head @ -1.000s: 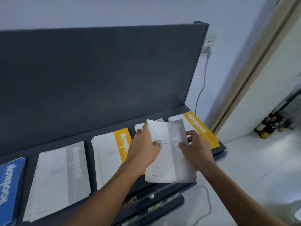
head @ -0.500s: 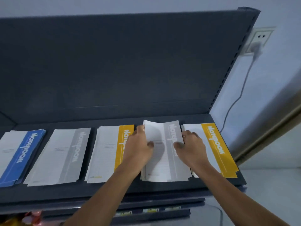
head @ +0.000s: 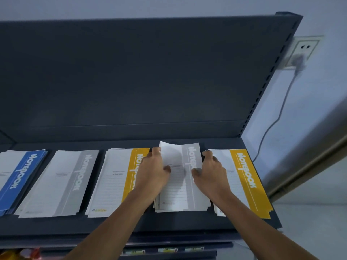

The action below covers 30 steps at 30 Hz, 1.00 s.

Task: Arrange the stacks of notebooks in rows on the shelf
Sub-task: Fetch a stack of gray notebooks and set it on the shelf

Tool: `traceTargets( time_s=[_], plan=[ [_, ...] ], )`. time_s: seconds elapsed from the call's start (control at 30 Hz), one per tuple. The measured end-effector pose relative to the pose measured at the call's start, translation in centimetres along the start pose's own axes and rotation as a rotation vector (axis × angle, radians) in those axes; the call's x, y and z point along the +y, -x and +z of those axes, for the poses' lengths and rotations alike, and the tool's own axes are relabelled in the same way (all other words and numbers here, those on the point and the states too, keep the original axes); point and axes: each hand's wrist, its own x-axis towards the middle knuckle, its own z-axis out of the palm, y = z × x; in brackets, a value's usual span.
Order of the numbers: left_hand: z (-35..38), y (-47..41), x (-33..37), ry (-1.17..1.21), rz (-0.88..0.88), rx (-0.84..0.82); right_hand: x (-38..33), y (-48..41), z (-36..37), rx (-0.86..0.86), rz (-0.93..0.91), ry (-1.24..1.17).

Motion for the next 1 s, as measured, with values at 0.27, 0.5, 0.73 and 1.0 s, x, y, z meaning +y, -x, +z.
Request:
traceTargets(
  time_s=[0.27, 0.5, 0.73, 1.0],
  plan=[
    [0.3, 0.5, -0.2, -0.113, 0.005, -0.012, 0.1, -0.1, 0.2, 0.0, -0.043, 0.062],
    [-0.4, 0.4, -0.6, -0.162, 0.043, -0.012, -0.2, 0.0, -0.6, 0.052, -0.11, 0.129],
    [-2.4, 0.2, -0.9, -0.132, 0.063, 0.056, -2.7, 0.3, -0.9, 0.08, -0.198, 0.184],
    [-7.2, -0.5, -4.3, -0.024, 0.081, 0.164, -10.4, 1.1, 0.6, 0.057, -0.385, 0.216]
  ],
)
